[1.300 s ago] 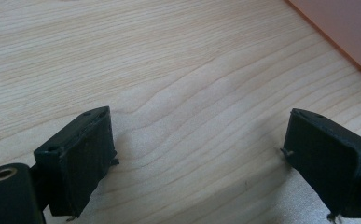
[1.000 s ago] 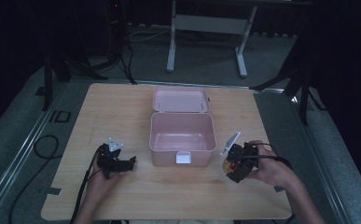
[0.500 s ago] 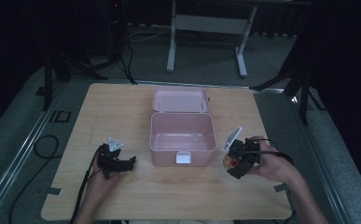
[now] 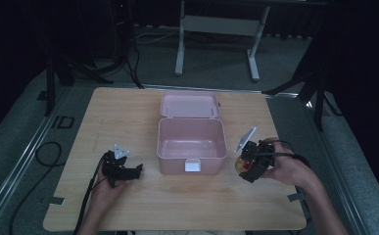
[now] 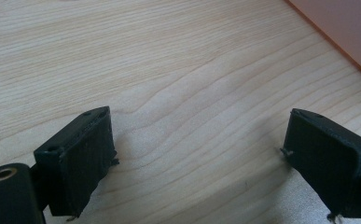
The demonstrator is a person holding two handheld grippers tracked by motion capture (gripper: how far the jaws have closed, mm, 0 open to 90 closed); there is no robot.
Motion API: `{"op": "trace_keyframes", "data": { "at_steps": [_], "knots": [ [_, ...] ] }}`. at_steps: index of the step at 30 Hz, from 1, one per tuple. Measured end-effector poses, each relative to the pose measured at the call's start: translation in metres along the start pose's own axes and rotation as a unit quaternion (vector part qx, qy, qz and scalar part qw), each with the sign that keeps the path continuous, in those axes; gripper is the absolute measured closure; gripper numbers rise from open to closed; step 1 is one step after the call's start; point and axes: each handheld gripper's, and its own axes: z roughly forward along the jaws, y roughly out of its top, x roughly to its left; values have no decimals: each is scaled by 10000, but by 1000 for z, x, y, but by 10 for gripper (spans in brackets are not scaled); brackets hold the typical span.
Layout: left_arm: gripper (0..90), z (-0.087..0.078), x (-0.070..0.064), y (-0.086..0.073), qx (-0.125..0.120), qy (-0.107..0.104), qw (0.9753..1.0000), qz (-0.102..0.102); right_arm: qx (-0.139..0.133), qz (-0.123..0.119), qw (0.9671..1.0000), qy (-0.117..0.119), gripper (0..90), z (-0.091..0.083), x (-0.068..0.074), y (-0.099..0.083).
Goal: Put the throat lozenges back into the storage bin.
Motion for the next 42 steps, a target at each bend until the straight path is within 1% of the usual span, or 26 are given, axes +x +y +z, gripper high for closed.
{"op": "trace_keyframes", "data": {
  "at_steps": [15,20,42],
  "knots": [
    [91,0,0,0,0,0,10000,2,4,-49,10000,-71,201,-10,-6,9],
    [91,0,0,0,-1,0,10000,1,-4,-69,10000,-45,201,-12,-7,13],
    [91,0,0,0,2,-1,10000,11,-78,-291,9995,-69,201,-24,-10,41]
  ]
}}
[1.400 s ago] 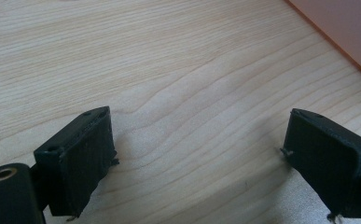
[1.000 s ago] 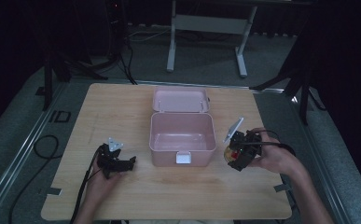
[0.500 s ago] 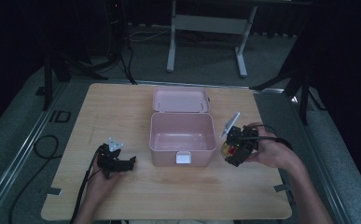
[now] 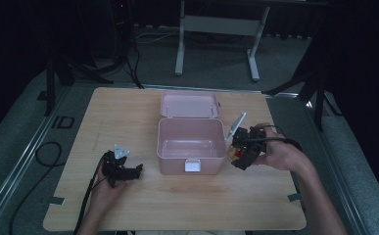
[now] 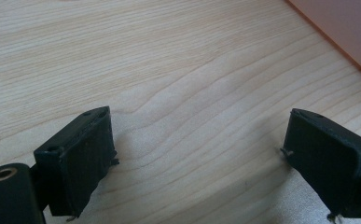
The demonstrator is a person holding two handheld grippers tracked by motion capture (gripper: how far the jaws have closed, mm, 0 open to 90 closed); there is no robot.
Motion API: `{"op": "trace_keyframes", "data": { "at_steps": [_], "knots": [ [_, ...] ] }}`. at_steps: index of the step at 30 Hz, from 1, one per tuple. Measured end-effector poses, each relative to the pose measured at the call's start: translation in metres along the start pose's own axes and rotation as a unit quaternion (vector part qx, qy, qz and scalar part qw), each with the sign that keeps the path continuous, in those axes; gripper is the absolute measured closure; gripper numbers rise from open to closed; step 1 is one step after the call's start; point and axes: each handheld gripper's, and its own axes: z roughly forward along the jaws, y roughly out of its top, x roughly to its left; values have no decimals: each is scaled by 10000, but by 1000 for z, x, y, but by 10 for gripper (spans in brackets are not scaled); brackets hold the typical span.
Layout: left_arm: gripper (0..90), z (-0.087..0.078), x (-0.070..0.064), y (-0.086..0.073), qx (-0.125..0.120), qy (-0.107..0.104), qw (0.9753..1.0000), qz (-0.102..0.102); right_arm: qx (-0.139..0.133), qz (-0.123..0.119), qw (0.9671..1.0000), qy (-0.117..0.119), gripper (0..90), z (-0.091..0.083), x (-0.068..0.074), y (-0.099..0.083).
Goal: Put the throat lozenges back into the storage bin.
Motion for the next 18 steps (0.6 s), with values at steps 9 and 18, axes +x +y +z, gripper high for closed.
{"op": "trace_keyframes", "data": {
  "at_steps": [9,18],
  "knots": [
    [92,0,0,0,-1,-1,10000,3,4,-69,10000,37,201,1,-1,10],
    [91,0,0,0,-1,0,10000,-2,59,-109,9999,73,201,3,-5,20]
  ]
}}
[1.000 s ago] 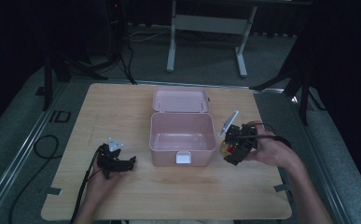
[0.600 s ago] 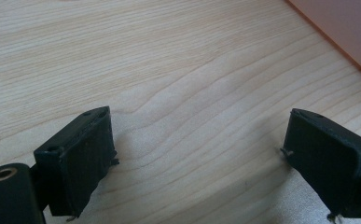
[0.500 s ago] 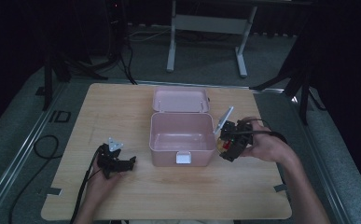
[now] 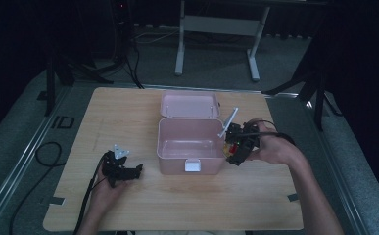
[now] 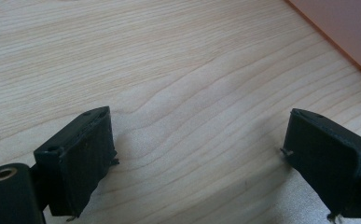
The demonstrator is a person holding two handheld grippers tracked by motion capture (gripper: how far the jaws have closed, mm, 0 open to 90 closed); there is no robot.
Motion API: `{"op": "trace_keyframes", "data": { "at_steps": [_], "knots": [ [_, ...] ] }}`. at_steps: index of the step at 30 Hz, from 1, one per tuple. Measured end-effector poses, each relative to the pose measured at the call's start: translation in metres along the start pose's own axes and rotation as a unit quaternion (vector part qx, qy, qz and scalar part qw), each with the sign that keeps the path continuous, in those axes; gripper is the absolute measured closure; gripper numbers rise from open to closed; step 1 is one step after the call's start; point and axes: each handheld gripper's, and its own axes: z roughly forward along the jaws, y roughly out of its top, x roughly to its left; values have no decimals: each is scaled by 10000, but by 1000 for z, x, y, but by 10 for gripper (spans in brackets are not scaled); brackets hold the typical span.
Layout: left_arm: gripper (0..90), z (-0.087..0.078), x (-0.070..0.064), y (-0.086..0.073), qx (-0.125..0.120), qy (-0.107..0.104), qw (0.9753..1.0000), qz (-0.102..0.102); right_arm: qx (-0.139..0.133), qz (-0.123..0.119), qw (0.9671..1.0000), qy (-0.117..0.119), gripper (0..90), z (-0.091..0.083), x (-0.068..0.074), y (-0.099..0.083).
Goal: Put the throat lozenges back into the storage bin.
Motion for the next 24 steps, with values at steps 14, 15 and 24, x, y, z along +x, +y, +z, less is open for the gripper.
{"op": "trace_keyframes", "data": {
  "at_steps": [14,15,24],
  "knots": [
    [91,0,0,0,1,0,10000,1,0,-65,10000,54,201,3,-3,15],
    [91,0,0,0,2,0,10000,1,5,-57,10000,59,201,3,-3,16],
    [91,0,0,0,9,0,10000,9,32,-99,9999,54,201,6,-4,26]
  ]
}}
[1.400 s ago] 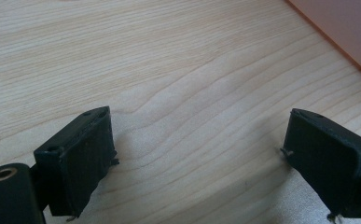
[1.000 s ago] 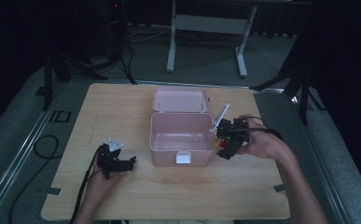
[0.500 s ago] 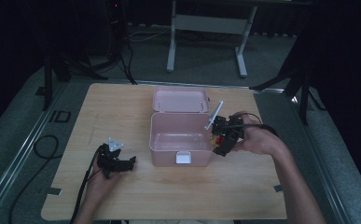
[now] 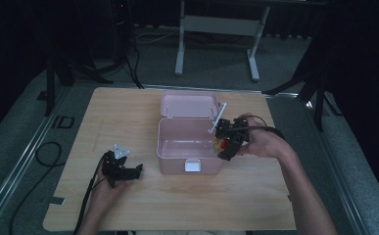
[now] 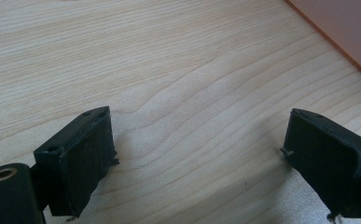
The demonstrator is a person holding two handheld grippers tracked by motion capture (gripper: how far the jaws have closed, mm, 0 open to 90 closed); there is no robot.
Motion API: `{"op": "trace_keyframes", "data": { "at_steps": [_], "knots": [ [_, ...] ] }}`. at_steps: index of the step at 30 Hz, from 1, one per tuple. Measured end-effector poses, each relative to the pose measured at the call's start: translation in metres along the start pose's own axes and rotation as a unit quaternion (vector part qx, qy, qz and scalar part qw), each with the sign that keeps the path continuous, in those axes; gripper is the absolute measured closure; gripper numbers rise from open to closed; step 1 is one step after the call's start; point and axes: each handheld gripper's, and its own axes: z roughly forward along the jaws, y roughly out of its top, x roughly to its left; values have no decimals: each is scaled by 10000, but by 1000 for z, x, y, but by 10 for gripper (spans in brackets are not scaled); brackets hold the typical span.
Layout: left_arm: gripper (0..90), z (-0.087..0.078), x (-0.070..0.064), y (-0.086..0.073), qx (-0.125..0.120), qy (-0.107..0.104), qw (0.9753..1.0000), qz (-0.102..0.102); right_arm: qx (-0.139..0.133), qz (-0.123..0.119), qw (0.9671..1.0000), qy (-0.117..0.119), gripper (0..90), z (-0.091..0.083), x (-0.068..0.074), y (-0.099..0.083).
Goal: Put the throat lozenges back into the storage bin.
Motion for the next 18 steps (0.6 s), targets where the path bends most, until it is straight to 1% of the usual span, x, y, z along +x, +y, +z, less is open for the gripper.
{"op": "trace_keyframes", "data": {
  "at_steps": [1,5,12,18],
  "knots": [
    [91,0,0,0,1,1,10000,4,2,-25,10000,-11,201,0,0,1],
    [91,0,0,0,-1,1,10000,0,-32,13,10000,20,201,1,-1,4],
    [91,0,0,0,-2,1,10000,-2,-49,6,10000,40,201,4,-1,8],
    [91,0,0,0,-12,2,10000,-12,-20,-2,10000,30,201,3,-2,13]
  ]
}}
